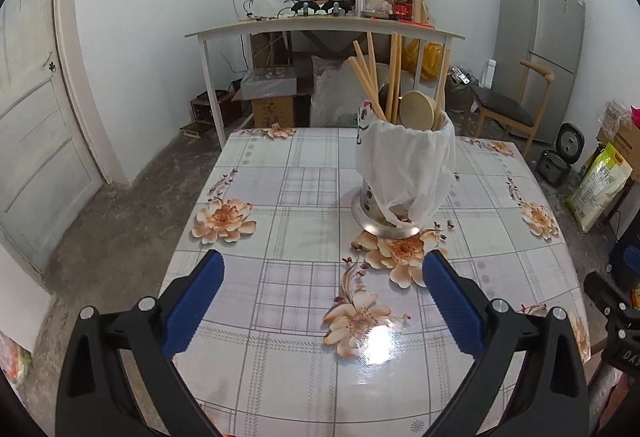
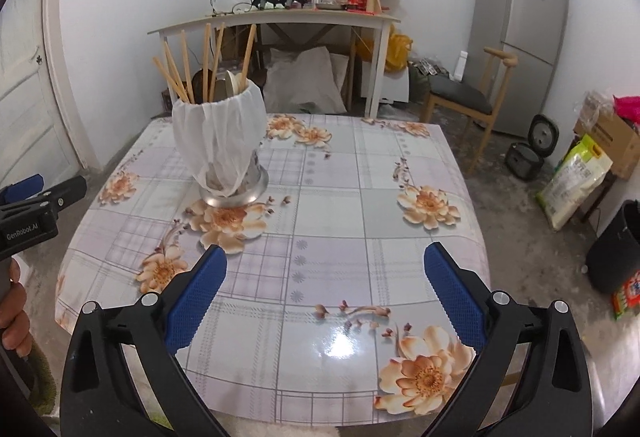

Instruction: Organize utensils

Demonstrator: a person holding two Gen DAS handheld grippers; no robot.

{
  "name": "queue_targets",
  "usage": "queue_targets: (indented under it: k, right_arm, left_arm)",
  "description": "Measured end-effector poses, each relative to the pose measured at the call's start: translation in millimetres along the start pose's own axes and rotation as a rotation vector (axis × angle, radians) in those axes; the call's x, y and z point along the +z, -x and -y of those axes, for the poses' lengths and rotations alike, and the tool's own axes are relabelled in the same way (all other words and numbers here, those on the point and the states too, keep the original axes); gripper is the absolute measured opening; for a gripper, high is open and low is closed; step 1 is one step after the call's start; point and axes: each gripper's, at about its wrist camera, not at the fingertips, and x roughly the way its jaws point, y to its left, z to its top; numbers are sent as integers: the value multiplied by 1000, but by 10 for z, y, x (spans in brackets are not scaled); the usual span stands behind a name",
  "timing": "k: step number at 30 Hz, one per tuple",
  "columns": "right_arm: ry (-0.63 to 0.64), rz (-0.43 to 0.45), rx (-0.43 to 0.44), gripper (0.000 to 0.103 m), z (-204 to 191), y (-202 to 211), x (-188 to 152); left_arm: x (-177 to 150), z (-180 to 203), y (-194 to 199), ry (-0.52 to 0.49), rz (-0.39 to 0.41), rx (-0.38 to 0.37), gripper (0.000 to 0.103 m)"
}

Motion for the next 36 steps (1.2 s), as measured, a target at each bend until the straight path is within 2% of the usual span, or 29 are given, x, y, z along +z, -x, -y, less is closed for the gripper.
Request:
queue_targets:
  k: [22,36]
  right_arm:
    - [-54,-48,6,95,189,-197,5]
    - [-66,-63,-3,95,243,-250,21]
  left_arm:
    - [25,109,-290,-15,-77,17,97]
    - [36,40,-262,-12,-63,34,97]
